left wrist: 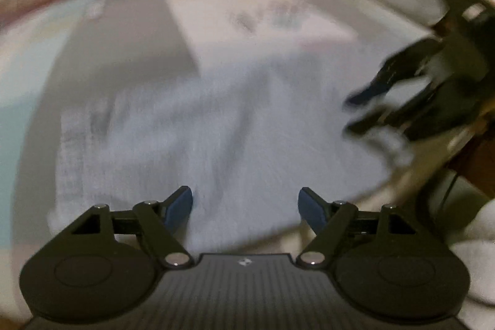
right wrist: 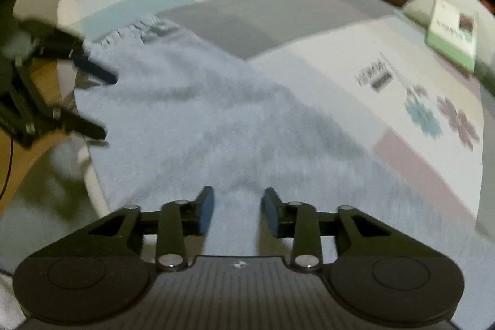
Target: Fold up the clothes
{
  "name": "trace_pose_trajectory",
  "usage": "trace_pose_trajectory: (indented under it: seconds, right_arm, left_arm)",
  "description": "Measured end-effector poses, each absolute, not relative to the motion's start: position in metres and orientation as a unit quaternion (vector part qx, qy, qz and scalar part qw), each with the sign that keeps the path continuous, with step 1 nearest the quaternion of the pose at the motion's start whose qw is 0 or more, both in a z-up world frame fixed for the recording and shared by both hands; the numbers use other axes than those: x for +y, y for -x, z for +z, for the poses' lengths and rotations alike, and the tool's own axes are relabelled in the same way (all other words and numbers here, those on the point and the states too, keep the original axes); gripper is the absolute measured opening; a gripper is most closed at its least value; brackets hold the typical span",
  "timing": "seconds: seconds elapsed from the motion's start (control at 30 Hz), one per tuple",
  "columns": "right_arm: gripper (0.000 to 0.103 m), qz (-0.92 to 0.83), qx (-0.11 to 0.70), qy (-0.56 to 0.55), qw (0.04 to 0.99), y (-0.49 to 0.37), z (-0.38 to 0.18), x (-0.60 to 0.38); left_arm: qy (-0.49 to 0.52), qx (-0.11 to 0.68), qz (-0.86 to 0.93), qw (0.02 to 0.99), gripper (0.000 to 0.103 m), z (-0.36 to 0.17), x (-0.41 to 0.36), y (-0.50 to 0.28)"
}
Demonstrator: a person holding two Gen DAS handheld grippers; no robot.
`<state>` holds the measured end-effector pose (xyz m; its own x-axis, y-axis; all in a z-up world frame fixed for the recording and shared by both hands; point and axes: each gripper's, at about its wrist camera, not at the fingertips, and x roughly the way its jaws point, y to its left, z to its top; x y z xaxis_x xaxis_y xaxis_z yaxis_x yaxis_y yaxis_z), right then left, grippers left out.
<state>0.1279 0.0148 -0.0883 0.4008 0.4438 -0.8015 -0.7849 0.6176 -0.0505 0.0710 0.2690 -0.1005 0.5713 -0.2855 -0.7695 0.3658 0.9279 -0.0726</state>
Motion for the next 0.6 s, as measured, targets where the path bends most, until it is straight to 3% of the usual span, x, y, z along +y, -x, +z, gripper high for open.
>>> trace_pose_trajectory:
  seconds: [0.03,0.1,0.3,0.43,0.6]
  right_arm:
    - [0.051,0.374,0.397,0.218,0.809,-0.125,-0.088,0.008]
    - [0.060,0.363,0.408,0.214,0.810,-0.119,-0.088,-0.007]
    - [0.060,0.340,0.421,0.211,0.814,-0.120,-0.076,-0.016]
    - [0.060,0.333,0.406,0.213,0.824,-0.123,-0.078,-0.008]
    - [0.071,0.316,0.420,0.176,0.832,-0.124,-0.091,-0.031]
  left_arm:
    - [-0.044,0.426,-0.183,0.885,0.084,-0.103,0.270,-0.066]
    - [-0.047,0.431,-0.184,0.882,0.087,-0.104,0.269,-0.060]
    - [-0.050,0.404,-0.175,0.896,0.087,-0.070,0.279,-0.075]
    - [-0.009,0.434,-0.131,0.891,0.086,-0.082,0.303,-0.094]
    - [0.011,0.456,-0.126,0.881,0.088,-0.097,0.314,-0.073]
